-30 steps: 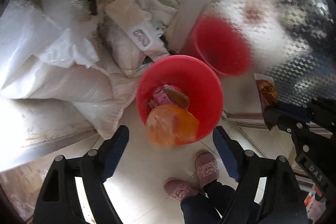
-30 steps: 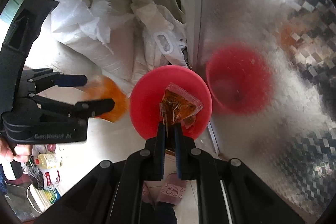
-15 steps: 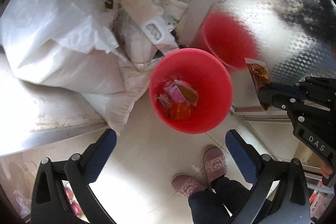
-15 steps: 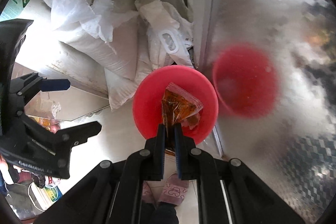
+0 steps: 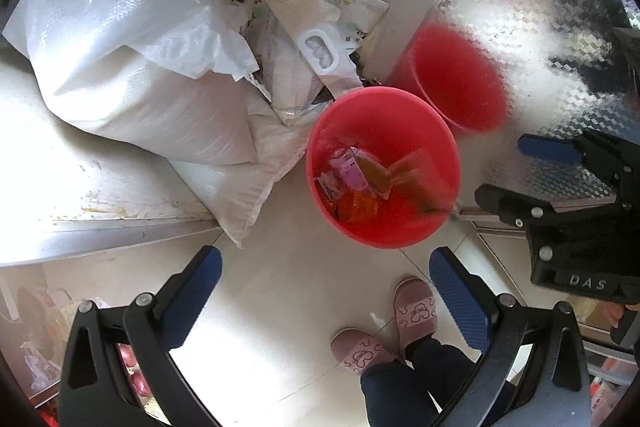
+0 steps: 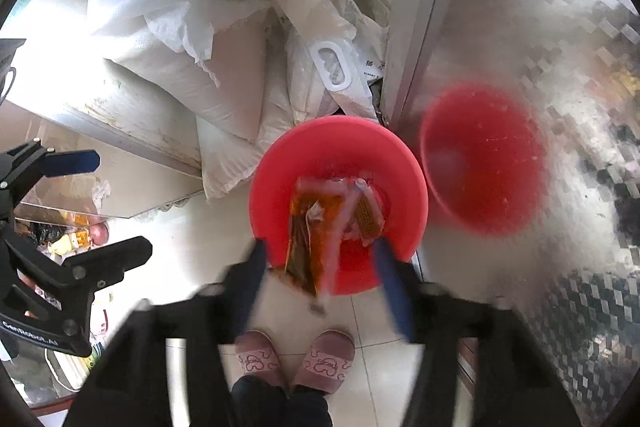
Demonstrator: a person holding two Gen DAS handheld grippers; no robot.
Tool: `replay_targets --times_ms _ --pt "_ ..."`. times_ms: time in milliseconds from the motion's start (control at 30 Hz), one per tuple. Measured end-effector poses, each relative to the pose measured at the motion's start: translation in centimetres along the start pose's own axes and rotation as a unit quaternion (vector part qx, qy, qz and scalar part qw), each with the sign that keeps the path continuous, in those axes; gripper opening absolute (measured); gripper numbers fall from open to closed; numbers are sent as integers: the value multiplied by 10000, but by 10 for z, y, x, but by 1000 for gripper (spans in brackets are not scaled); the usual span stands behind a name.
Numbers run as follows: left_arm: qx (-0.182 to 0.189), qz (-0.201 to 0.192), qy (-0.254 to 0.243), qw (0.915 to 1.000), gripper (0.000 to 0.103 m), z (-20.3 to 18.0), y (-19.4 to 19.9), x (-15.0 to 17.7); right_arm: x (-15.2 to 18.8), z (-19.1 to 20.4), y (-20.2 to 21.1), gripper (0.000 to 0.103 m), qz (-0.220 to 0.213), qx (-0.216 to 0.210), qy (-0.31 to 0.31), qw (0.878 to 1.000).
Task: Collect trash
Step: 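Open the left tool over the red bin while the right releases the packet, then raise both empty tools back up to the countertop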
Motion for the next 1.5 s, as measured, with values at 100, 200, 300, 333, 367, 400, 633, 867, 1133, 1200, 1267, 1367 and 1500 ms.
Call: replay_targets --times_ms 100,200,300,333,367,400,633,867,1133,1200,1267,1367,1500 --pt "-14 -41 -25 10000 103 -3 6 0 1 1 4 76 6 75 43 10000" --pt "5 -92 11 10000 103 -3 18 1 1 4 15 86 -3 69 45 10000" --pt "6 -153 76 9999 103 -2 36 3 0 7 31 97 -71 161 83 9998" --pt "-2 -176 93 9998 103 -1 43 4 -1 9 38 98 -92 170 88 9998" --pt "-13 -197 113 9997 103 -1 51 5 -1 9 44 101 -106 182 87 9997" --pt "-29 -232 147 9996 103 0 59 6 -1 11 50 103 -124 198 87 9997" --pt "-54 -401 642 9971 103 12 119 22 -3 23 97 103 -155 255 228 9993" --pt "-47 -553 780 9954 103 16 188 37 -9 48 156 103 -275 194 404 9986" --pt "-72 -992 668 9928 103 4 291 41 -15 76 243 103 -570 95 574 9967" --pt "-36 -1134 657 9914 103 0 321 42 -17 83 270 102 -647 154 664 9956" --pt "-25 -1280 663 9896 103 -3 352 42 -20 90 296 102 -744 193 714 9945" --pt "-202 -1586 447 9861 103 -8 400 41 -24 99 334 102 -901 274 756 9927" --pt "-251 -1930 405 9800 103 -10 457 35 -30 104 389 102 -1208 430 751 9889"
Point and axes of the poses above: each gripper's, at about its wrist camera, not at the fingertips, and y roughly against the way its jaws point, z to its left, x to its underside, the point moved 9 cm from there along -y, roughly the way its jaws point, and after that the axes turned 5 degrees about y, right-handed, at the moved point
